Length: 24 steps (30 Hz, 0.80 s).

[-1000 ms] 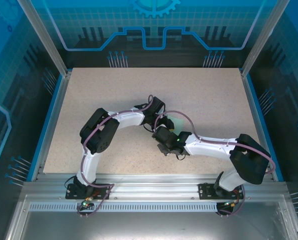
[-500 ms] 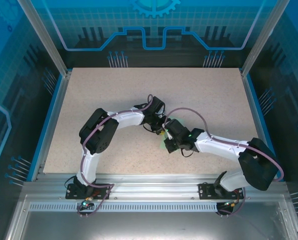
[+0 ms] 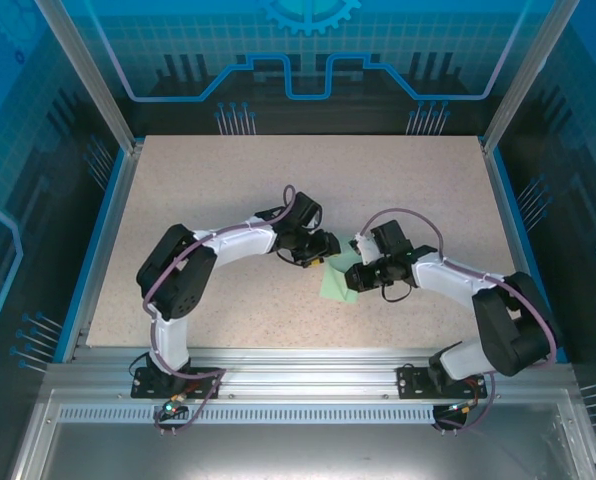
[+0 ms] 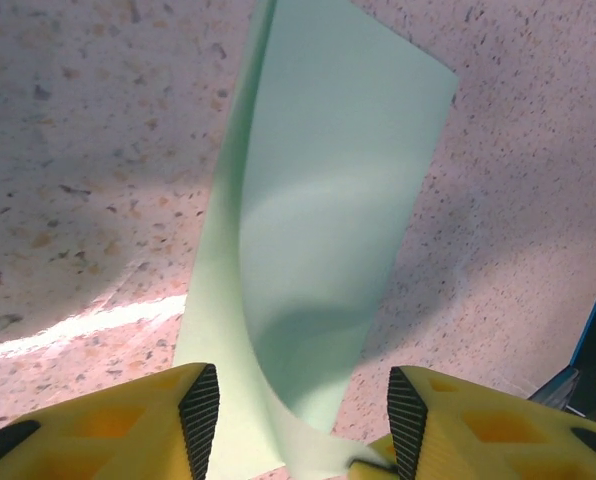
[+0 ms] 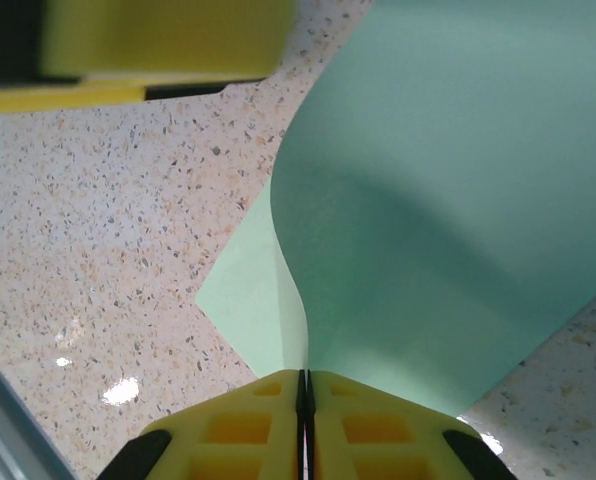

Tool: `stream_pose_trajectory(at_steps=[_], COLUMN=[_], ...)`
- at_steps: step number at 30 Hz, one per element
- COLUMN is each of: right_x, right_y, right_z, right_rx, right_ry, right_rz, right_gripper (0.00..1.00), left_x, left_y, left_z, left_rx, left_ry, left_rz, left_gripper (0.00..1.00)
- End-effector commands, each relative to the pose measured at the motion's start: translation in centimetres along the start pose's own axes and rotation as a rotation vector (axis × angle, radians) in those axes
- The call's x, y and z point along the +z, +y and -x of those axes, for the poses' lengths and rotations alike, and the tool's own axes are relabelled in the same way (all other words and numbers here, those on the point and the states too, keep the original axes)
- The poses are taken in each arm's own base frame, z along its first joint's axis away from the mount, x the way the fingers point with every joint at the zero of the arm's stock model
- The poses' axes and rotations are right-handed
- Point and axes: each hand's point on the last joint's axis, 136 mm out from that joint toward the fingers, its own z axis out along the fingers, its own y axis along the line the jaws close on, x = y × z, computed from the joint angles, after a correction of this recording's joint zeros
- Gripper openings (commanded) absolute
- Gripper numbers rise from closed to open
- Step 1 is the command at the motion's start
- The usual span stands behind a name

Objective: Fold a paper plane with a square sheet of paper (pick it up from the middle)

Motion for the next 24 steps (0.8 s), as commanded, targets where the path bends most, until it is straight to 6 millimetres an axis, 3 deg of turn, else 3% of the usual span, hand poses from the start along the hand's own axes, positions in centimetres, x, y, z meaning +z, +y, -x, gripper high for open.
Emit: stream_pose_trajectory(at_steps=[1, 11, 24], right_x=[-0.4, -0.4, 0.3], right_y=[0.2, -2.2, -3.8], right_z=[0.4, 1.5, 2.2], right_rx=[0.003, 0.058, 0.083], right_ry=[0.013, 0.035, 0.085], right_rz=[0.058, -0.004, -0.081], right_gripper=[0.11, 0.12, 0.13], left_x=[-1.1, -0.5, 1.0], left_y=[-0.1, -0.6, -1.2], left_z=[-0.4, -3.0, -4.4], left_rx=[0.038, 0.098, 0.102], left_ry=[-0.016, 0.03, 0.056], left_rz=[-0.006, -0.01, -0.021], left_gripper=[0.5, 0.43, 0.37])
